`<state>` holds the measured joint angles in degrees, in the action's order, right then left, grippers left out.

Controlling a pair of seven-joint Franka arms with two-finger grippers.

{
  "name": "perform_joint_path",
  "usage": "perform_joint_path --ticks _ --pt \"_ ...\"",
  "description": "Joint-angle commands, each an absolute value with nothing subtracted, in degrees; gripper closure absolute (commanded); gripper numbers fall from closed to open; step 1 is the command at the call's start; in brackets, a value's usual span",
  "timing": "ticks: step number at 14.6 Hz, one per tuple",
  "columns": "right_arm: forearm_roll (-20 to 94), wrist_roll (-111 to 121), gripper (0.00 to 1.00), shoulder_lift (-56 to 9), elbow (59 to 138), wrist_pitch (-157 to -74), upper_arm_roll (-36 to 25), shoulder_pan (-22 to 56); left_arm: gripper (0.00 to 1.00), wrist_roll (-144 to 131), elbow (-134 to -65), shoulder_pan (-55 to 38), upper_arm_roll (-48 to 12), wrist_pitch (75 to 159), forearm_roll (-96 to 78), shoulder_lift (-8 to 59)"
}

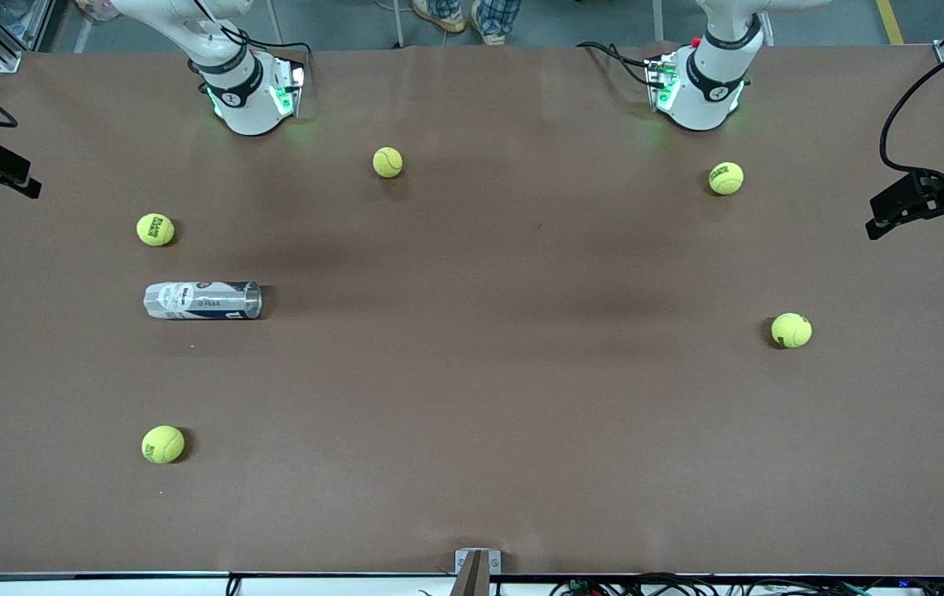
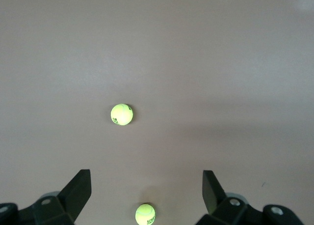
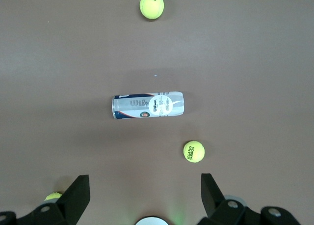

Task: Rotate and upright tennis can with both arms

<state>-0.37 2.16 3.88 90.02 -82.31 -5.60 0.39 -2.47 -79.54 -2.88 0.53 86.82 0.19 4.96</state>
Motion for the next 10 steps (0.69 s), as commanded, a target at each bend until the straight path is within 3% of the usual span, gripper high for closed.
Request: perform_joint_path --ticks 1,10 --pt "-0.09 1.93 0.00 7.64 94.48 -83.67 -4.66 -0.62 0.00 -2.37 -79.28 -2.55 0.35 86.57 -0.62 4.66" --pt "-2.46 1.41 0.00 3.53 91.32 -84.72 -5.01 -0.44 0.00 -2.20 -79.28 -2.55 0.35 86.57 -0.62 4.66"
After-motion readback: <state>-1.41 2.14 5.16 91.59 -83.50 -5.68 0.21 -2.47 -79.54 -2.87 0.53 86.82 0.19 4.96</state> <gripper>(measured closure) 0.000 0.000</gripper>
